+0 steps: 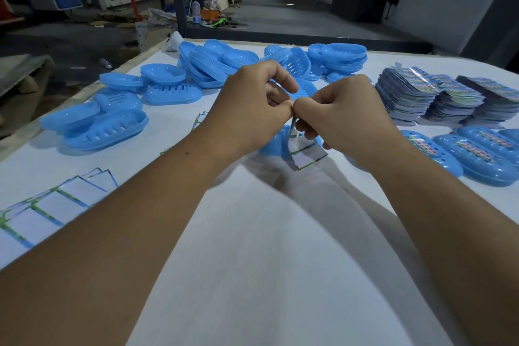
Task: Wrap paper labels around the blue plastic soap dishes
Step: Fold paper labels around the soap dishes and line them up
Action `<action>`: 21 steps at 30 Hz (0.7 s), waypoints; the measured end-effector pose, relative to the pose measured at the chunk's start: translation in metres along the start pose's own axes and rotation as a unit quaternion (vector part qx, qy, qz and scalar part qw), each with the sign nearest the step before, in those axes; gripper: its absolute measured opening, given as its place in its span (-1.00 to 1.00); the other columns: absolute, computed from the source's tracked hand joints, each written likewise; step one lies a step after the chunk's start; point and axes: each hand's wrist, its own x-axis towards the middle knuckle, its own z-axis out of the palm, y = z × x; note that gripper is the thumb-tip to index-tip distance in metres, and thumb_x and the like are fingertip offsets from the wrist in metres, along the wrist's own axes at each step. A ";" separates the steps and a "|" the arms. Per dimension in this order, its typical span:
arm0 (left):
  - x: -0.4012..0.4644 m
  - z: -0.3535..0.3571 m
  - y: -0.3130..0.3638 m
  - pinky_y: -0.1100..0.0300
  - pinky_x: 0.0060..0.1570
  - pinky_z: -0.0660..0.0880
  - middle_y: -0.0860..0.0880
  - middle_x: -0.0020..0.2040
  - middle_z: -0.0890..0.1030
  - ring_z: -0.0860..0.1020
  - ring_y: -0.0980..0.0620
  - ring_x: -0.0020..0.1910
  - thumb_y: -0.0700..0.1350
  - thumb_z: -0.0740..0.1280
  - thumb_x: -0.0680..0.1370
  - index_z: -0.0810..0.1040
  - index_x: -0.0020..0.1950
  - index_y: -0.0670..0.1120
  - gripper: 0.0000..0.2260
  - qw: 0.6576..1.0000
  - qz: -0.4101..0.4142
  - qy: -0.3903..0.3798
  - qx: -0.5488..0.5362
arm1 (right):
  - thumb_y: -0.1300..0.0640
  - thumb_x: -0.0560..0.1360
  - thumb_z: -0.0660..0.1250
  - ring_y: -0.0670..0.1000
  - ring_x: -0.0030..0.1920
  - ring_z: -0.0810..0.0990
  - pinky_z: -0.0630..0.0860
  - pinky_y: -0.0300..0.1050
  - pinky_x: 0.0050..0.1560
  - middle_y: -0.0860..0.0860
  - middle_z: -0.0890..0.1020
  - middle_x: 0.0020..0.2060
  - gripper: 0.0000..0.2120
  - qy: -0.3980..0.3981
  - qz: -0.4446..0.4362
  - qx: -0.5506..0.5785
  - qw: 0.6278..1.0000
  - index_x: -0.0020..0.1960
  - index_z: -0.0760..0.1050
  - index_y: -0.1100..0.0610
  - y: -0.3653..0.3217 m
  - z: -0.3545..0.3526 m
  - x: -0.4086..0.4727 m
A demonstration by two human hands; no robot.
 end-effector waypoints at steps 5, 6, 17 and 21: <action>0.001 -0.001 -0.001 0.26 -0.14 0.56 0.08 -0.30 0.70 0.61 0.20 -0.30 -0.19 0.46 0.50 0.56 -0.04 0.03 -0.85 1.000 -0.018 0.006 -0.006 | 0.02 0.41 0.36 0.21 -0.28 0.70 0.53 -0.16 -0.50 0.04 0.70 -0.39 -0.74 -0.019 0.008 0.034 0.999 -0.34 0.69 0.14 0.002 0.000 0.002; 0.001 -0.002 -0.002 0.26 -0.15 0.56 0.08 -0.30 0.70 0.61 0.20 -0.31 -0.19 0.46 0.50 0.56 -0.04 0.02 -0.86 1.000 -0.024 0.010 -0.013 | 0.04 0.42 0.39 0.20 -0.31 0.69 0.48 -0.21 -0.51 0.06 0.71 -0.38 -0.75 -0.026 0.014 0.049 0.998 -0.33 0.69 0.16 0.001 -0.001 0.002; 0.002 -0.003 -0.002 0.18 -0.03 0.59 0.06 -0.27 0.71 0.67 0.09 -0.19 -0.17 0.48 0.49 0.57 -0.02 0.01 -0.85 0.997 -0.057 0.009 -0.042 | 0.12 0.48 0.40 -0.02 -0.37 0.60 0.47 -0.27 -0.50 0.10 0.71 -0.35 -0.77 -0.036 0.033 0.072 0.996 -0.30 0.68 0.20 0.000 -0.005 0.001; 0.003 -0.004 -0.002 0.27 -0.10 0.55 0.06 -0.27 0.71 0.67 0.05 -0.17 -0.19 0.47 0.48 0.56 -0.06 0.03 -0.84 0.996 -0.072 0.021 -0.053 | 0.14 0.47 0.37 -0.10 -0.39 0.59 0.44 -0.29 -0.52 0.05 0.72 -0.34 -0.79 -0.036 0.054 0.098 0.993 -0.30 0.66 0.18 -0.001 -0.006 0.001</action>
